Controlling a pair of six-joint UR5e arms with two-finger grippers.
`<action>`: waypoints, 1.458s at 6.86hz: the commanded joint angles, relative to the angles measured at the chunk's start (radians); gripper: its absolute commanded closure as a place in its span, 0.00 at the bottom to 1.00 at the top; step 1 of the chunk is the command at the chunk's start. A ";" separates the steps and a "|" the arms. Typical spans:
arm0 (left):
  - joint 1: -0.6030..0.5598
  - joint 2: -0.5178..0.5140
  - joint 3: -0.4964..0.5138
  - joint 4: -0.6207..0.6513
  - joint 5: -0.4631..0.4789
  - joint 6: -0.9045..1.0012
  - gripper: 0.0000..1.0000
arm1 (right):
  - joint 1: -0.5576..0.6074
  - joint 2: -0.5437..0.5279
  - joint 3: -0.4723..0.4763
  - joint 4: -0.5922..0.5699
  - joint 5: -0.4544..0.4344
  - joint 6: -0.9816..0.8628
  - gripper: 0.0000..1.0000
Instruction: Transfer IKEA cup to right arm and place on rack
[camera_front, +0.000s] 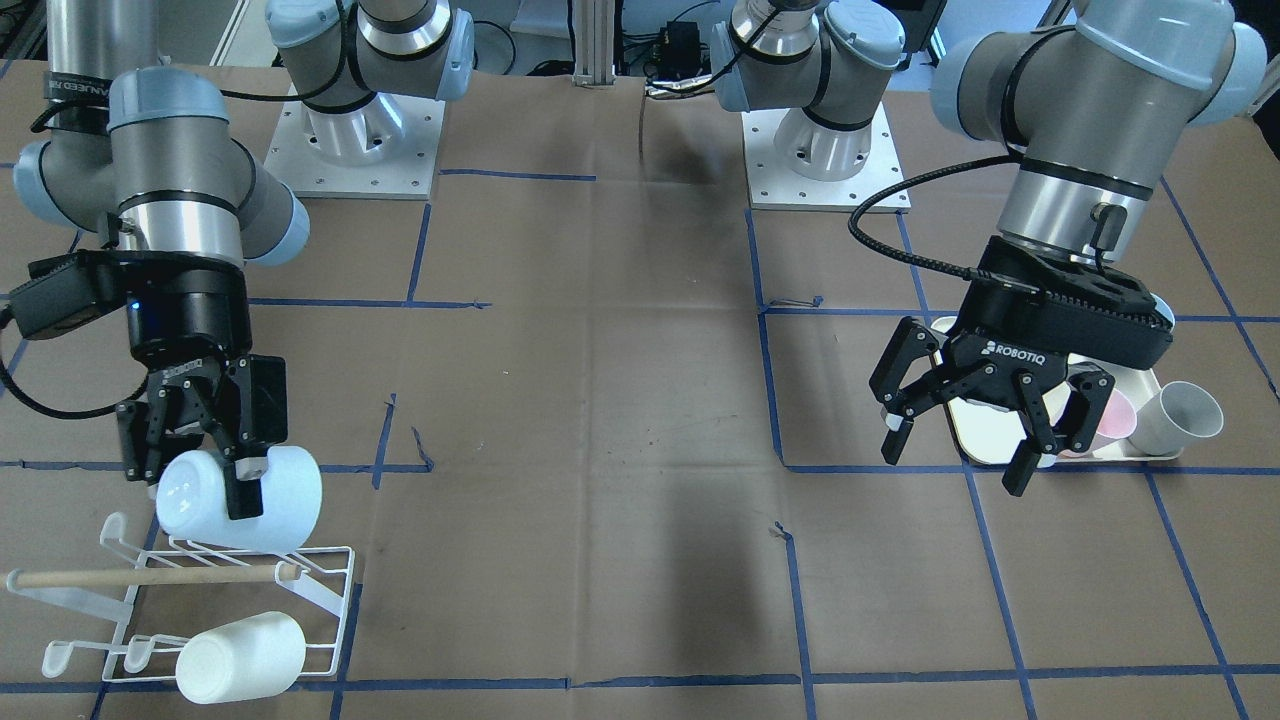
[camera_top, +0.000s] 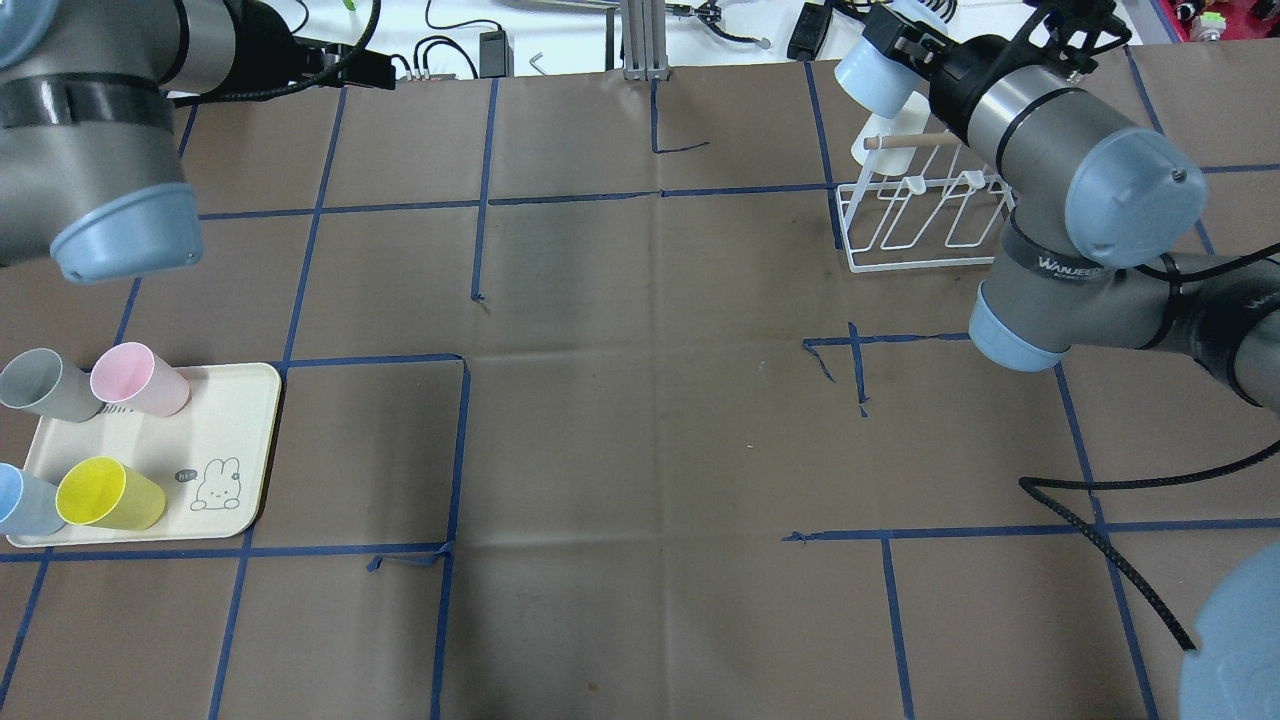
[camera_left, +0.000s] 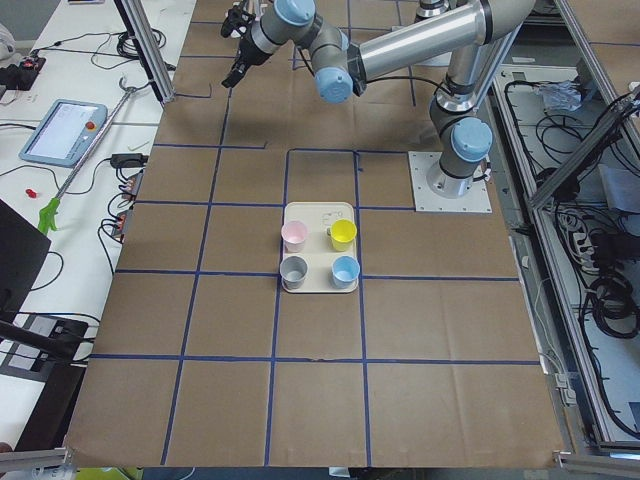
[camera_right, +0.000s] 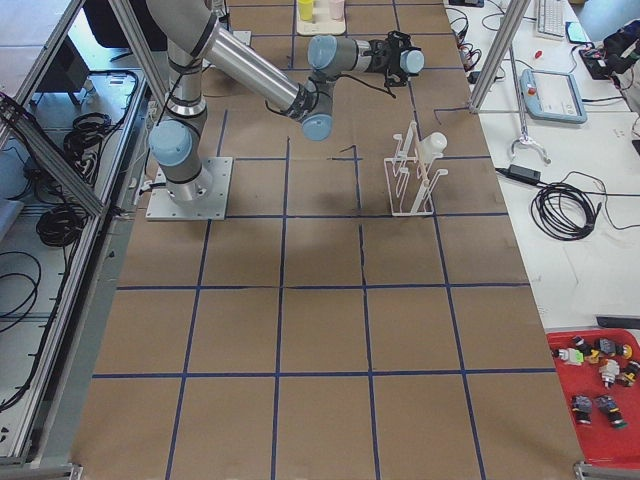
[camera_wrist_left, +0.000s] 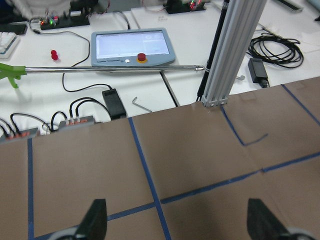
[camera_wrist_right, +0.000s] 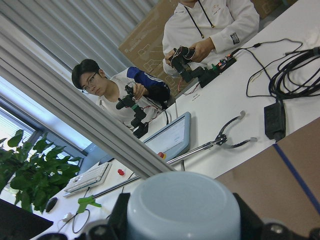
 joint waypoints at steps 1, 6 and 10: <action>-0.070 0.026 0.087 -0.420 0.196 -0.104 0.01 | -0.091 0.002 -0.005 0.061 -0.010 -0.315 0.84; -0.087 0.172 0.052 -0.670 0.204 -0.191 0.00 | -0.218 0.190 -0.224 0.054 -0.073 -0.468 0.84; -0.089 0.192 0.021 -0.655 0.196 -0.186 0.00 | -0.185 0.301 -0.256 -0.048 -0.072 -0.448 0.84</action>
